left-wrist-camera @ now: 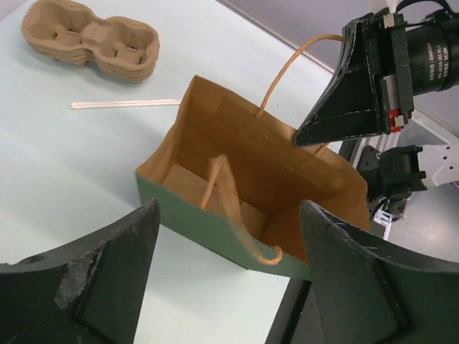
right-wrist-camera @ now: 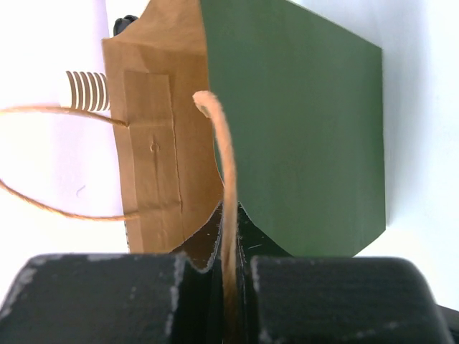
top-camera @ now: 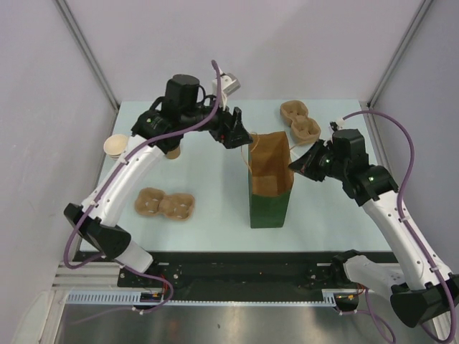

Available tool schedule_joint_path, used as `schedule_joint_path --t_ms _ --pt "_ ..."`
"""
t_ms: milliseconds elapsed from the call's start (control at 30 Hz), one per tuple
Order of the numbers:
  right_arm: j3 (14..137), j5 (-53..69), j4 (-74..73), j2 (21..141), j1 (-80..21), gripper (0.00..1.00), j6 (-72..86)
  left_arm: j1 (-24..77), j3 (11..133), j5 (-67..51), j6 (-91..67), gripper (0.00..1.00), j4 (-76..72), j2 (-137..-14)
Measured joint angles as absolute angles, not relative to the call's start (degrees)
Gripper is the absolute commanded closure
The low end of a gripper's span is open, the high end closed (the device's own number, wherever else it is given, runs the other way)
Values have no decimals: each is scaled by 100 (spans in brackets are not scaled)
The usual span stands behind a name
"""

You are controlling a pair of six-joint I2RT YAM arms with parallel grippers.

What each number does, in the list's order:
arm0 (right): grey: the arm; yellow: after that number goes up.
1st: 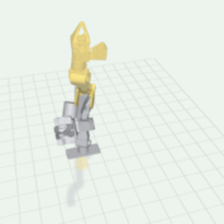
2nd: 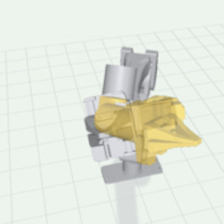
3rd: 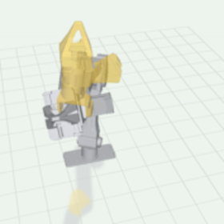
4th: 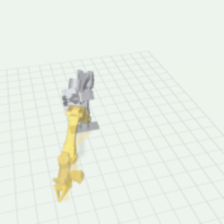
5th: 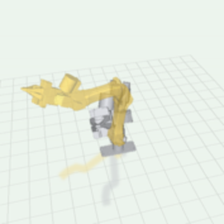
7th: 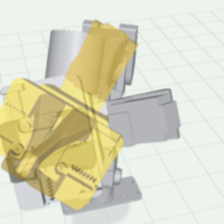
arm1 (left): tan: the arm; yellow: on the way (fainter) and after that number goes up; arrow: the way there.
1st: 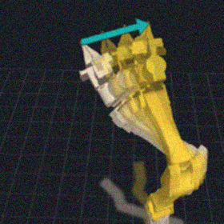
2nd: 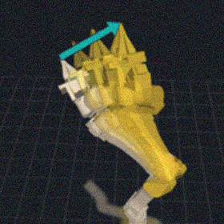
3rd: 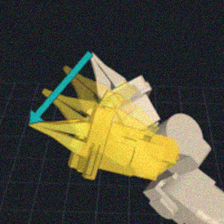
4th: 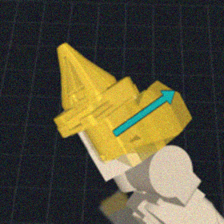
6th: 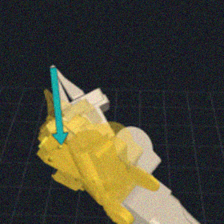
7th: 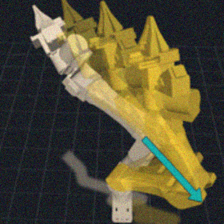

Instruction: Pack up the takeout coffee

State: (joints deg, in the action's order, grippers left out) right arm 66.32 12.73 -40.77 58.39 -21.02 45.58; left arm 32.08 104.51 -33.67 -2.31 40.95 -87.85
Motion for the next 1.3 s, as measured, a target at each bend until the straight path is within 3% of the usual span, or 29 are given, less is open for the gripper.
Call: schedule_joint_path --t_ms 233,267,367,500,967,1300 --pt "6447 1302 -4001 5673 -2099 96 4611 3345 10471 -2910 -143 51 4130 -9048" --pt "6416 1306 -3992 5645 -2099 96 4624 3336 10471 -2869 -137 56 4130 -9074" --pt "6361 1326 -3942 5596 -2099 98 4650 3336 10471 -2836 -150 85 4147 -9111" --pt "6285 1337 -3903 5535 -2053 100 4652 3326 10326 -2816 -117 99 4143 -9039" --pt "5699 1343 -3913 5127 -1872 100 4652 3050 7915 -2563 -598 100 3758 -8165" --pt "5494 1588 -3806 5083 -1865 100 4652 3041 7564 -3256 -1087 100 3140 -8578"
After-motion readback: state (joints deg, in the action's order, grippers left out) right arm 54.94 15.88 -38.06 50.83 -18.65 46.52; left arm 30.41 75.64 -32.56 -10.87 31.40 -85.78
